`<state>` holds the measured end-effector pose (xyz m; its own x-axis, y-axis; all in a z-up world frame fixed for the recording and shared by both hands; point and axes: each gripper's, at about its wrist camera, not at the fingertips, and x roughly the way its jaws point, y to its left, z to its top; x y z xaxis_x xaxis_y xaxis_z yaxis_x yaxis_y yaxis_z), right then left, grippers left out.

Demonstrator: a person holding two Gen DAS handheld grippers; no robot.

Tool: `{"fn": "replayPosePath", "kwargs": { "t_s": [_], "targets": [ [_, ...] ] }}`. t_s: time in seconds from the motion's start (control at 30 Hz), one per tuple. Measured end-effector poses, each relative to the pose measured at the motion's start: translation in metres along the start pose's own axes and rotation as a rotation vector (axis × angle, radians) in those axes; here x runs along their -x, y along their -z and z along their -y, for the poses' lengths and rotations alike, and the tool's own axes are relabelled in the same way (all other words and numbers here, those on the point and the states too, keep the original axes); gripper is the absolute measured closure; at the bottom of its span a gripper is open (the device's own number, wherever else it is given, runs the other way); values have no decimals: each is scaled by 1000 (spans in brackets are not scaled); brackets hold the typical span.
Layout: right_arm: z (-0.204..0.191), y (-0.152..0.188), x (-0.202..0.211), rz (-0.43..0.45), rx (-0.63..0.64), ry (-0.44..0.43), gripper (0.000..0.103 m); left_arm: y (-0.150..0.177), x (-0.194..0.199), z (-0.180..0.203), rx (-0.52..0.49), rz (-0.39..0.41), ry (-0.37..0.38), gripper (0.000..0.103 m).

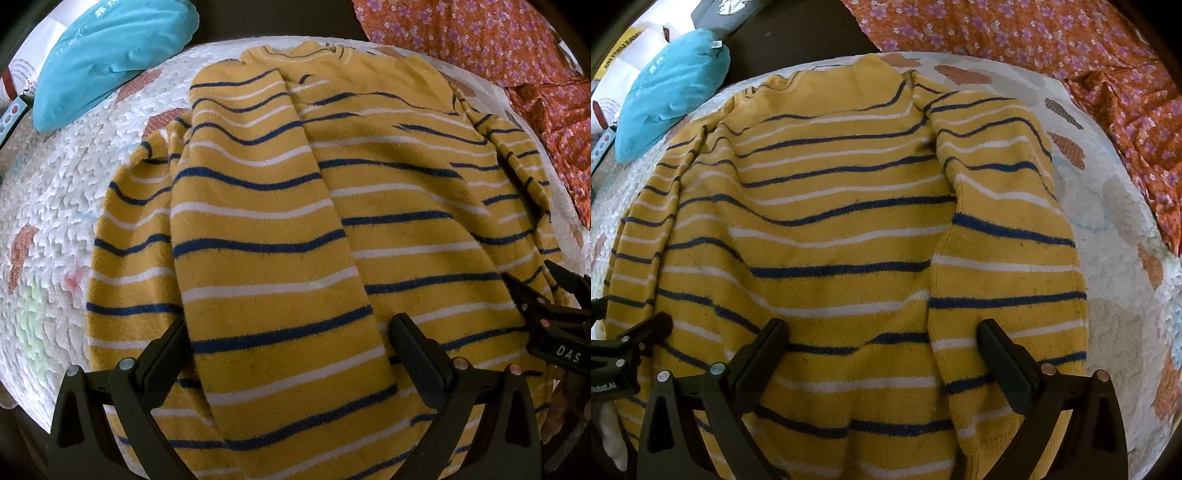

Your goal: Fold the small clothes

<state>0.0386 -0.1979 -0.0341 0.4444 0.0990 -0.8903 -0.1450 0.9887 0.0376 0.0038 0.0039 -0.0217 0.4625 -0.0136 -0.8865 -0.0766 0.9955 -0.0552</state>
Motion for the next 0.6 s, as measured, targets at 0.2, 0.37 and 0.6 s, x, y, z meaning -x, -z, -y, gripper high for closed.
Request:
{"fn": "replayPosePath", "kwargs": {
  "t_s": [0.2,0.37,0.6],
  "targets": [
    [1,0,0,-9,-13,-3,0,-1,1,-1,13,20,18,0],
    [0,0,0,-12,-19,-2,0,-2,0,-2,-1,-17,-28,0],
    [-1,4,1,19,-9,2,0,-3,-1,-2,1,-36,-31,0]
  ]
}}
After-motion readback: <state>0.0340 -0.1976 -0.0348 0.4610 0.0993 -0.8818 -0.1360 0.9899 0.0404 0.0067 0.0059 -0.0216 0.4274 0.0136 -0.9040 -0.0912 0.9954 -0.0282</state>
